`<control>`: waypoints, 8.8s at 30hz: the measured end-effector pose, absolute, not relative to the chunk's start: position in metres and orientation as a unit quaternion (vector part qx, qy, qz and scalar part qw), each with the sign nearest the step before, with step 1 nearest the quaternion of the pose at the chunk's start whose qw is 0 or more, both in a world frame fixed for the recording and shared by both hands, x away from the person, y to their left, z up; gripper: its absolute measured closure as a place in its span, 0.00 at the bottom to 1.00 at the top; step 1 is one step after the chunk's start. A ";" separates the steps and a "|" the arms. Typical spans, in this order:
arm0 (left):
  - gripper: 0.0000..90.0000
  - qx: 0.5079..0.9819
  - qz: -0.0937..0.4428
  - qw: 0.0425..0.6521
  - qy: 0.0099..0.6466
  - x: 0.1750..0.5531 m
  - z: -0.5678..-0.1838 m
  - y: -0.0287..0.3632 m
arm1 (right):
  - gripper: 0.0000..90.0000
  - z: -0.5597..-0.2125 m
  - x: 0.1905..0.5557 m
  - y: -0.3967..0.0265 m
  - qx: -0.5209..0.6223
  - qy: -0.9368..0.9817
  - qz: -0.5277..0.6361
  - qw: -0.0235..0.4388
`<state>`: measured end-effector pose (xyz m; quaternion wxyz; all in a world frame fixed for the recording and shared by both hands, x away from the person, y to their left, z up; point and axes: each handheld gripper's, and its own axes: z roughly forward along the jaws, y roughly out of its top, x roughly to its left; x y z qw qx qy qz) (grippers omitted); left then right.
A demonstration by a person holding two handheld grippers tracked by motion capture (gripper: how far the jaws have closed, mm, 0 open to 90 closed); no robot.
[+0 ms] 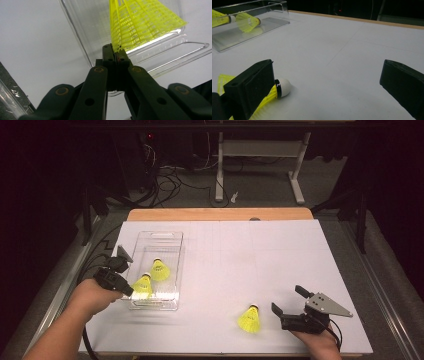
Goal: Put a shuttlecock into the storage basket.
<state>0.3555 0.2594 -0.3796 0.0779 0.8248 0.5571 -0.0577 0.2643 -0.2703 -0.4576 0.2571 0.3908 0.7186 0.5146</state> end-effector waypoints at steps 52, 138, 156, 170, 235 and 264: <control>0.84 0.830 -0.079 0.061 0.549 0.358 -0.393 0.252 | 0.00 -0.458 0.264 -0.270 0.391 0.719 0.515 0.255; 0.01 0.839 -0.056 0.059 0.538 0.370 -0.354 0.208 | 0.48 -0.460 0.219 -0.216 0.357 0.773 0.489 0.190; 0.01 0.841 -0.061 0.059 0.535 0.371 -0.354 0.207 | 0.85 -0.470 0.224 -0.218 0.367 0.796 0.449 0.173; 0.01 0.840 -0.054 0.064 0.537 0.370 -0.353 0.208 | 1.00 -0.467 0.224 -0.221 0.372 0.790 0.446 0.197; 0.02 0.862 -0.076 0.060 0.497 0.369 -0.348 0.138 | 1.00 -0.433 0.287 -0.214 0.390 0.723 0.511 0.256; 0.03 0.894 -0.090 0.055 0.435 0.359 -0.357 0.068 | 1.00 -0.443 0.285 -0.185 0.391 0.728 0.502 0.254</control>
